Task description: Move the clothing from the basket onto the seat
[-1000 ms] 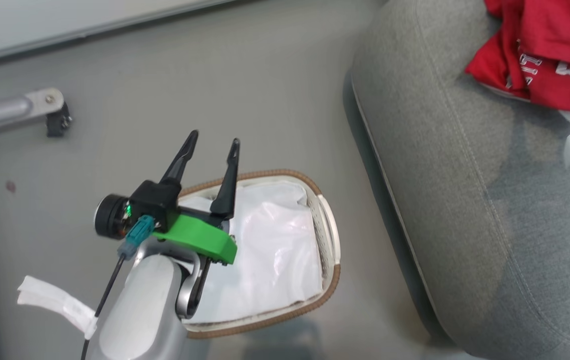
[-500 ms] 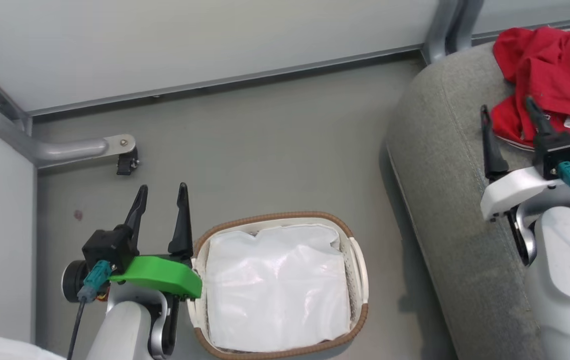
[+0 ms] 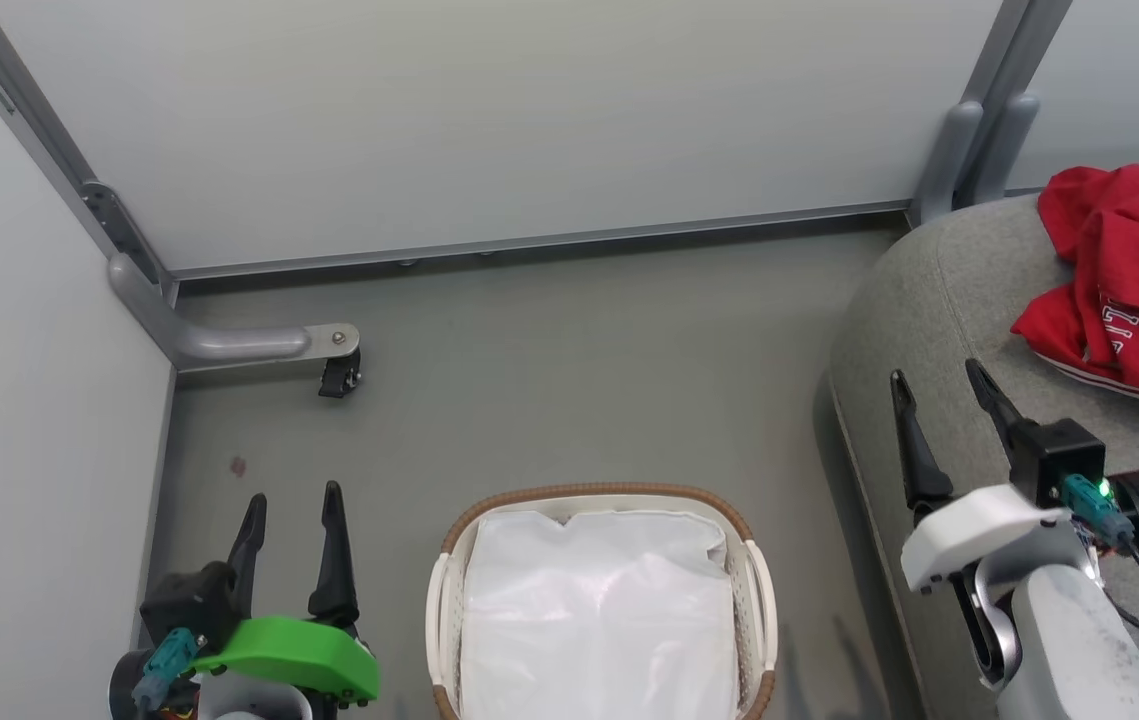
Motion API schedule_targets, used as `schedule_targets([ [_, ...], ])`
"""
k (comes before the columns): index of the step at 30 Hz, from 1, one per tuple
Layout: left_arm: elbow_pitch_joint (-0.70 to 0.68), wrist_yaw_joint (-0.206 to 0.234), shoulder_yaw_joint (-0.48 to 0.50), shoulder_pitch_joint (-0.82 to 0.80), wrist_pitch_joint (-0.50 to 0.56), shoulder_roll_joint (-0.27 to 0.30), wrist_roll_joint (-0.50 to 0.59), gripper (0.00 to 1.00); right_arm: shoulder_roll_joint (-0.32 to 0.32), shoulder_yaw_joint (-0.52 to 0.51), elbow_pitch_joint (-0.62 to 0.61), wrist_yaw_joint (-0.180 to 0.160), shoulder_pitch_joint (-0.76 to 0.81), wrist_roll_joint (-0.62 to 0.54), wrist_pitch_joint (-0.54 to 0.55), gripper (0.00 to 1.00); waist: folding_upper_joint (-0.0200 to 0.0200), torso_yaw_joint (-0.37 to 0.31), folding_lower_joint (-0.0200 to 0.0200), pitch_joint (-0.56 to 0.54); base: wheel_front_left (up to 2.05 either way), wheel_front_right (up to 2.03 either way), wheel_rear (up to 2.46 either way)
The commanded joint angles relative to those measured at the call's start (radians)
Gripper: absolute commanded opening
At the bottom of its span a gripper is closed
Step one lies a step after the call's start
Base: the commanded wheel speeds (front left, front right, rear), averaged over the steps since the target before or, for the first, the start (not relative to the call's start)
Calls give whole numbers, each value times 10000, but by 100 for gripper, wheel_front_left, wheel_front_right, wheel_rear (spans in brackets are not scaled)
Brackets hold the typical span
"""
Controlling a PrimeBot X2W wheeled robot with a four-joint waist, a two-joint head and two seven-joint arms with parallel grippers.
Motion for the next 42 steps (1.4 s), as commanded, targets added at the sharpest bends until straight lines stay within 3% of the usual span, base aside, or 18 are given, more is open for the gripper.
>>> schedule_targets([
  [1,-40,54,17,209,-7,13,-75,100,-38,19,-81,-14,341,269,-2,100,0,143,1,-247,0,0,0],
  [12,-16,75,-54,589,-7,12,-280,100,-31,361,-478,-14,1397,789,-2,100,0,69,1,-614,0,0,0],
  [34,222,-61,-140,443,-7,13,-484,100,-30,571,-700,-14,1685,1217,-2,100,0,15,1,-716,0,0,0],
  [35,231,5,-144,437,1,-2,-397,0,0,584,-661,0,1570,1199,0,0,0,14,1,-717,0,0,0],
  [42,467,-21,-5,413,209,-16,-1006,0,64,437,-336,0,1597,1914,276,0,0,0,1,-719,0,0,0],
])
